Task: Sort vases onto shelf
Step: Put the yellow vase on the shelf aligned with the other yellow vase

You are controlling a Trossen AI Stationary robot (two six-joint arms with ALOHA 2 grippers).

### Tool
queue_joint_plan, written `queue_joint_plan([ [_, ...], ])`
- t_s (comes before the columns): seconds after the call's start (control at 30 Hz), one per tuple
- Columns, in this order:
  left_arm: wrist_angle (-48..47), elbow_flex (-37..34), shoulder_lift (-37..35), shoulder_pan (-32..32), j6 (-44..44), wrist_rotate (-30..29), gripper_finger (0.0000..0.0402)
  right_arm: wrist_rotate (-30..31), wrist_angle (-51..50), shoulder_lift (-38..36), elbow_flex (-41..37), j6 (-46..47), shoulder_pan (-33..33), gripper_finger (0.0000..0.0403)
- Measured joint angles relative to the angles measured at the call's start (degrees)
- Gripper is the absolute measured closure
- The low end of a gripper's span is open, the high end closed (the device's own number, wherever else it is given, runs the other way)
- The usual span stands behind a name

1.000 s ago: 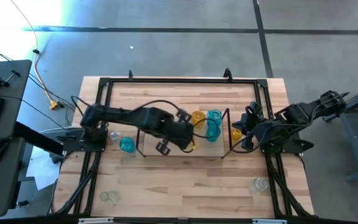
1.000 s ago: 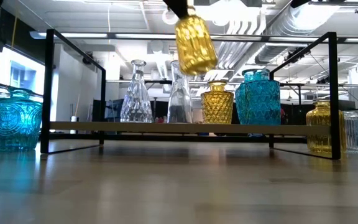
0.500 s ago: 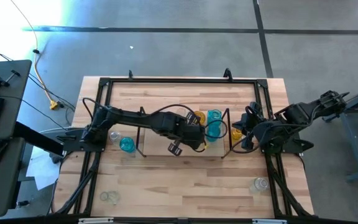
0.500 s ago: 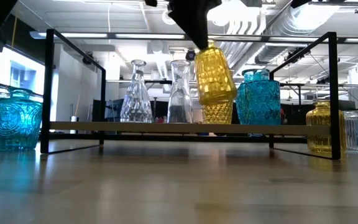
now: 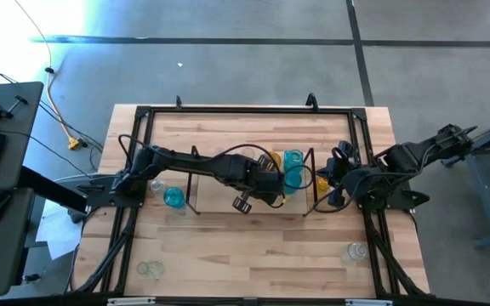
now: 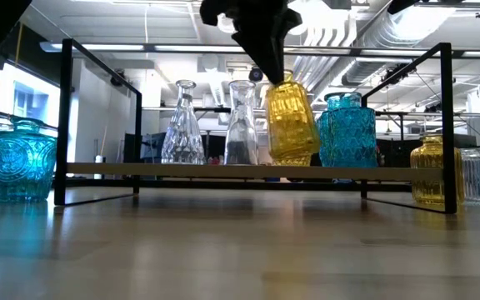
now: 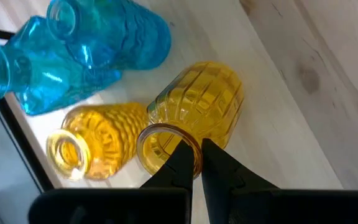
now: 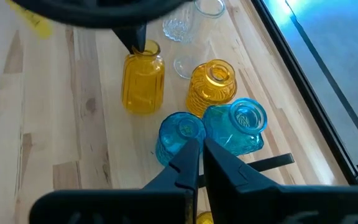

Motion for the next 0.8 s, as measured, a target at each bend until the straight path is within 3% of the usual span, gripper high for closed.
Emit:
queue_joint_plan([
  [0.23,0.29,-0.02,0.1,0.16,-1.32,0.42,0.0391,0.0,0.04,0.11,0.0,0.02,0.0,0.0394],
  [0.6,0.37,-0.02,0.1,0.5,-2.03,1.07,0.0335,-0.31,0.06,0.11,0.0,0.64,-0.01,0.0394],
  [0.8,0.74,-0.02,-0.79,0.75,-2.04,-0.84,0.0337,0.39,0.07,0.11,0.0,-0.83,0.01,0.0394],
])
